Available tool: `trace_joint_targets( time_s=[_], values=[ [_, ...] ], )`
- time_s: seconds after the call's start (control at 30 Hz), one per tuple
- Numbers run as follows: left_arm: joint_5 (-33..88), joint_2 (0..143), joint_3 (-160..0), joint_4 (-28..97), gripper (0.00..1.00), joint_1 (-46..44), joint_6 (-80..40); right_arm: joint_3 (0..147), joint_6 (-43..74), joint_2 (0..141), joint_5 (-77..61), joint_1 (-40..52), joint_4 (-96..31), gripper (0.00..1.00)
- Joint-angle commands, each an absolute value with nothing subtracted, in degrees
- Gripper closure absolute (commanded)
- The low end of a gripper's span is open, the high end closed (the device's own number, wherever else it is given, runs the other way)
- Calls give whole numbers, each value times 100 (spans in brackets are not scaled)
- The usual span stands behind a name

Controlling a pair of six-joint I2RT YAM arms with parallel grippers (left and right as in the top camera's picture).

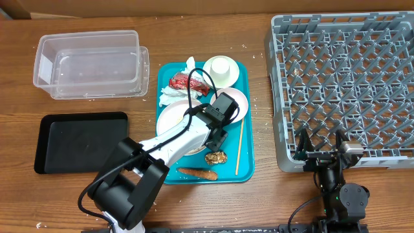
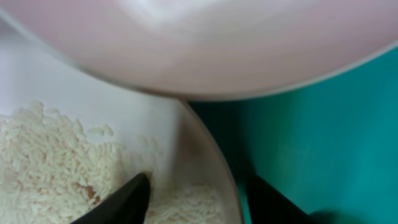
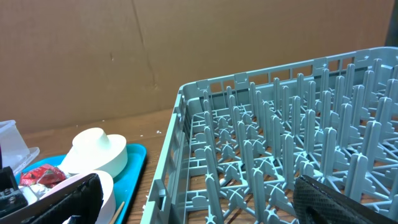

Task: Sort waste into correct bins and load items into the dishwasher
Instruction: 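Lift the white plate off the teal tray with the left gripper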

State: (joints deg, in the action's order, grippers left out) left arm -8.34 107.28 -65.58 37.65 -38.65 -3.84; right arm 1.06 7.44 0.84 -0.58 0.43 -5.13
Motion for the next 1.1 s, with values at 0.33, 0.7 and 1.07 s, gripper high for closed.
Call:
trace_joint_targets(
  time_s=[0.33, 0.7, 1.07],
  values=[
    [-1009, 10820, -6928, 4222, 68, -4053, -296, 47, 703, 16, -5, 69, -478, 0],
    [-801, 10822, -6928, 4353, 77, -4095, -261, 47, 705, 19, -5, 69, -475, 0],
    [-587, 10833, -6921, 4436, 78, -4095, -130, 47, 703, 19, -5, 69, -478, 0]
  ],
)
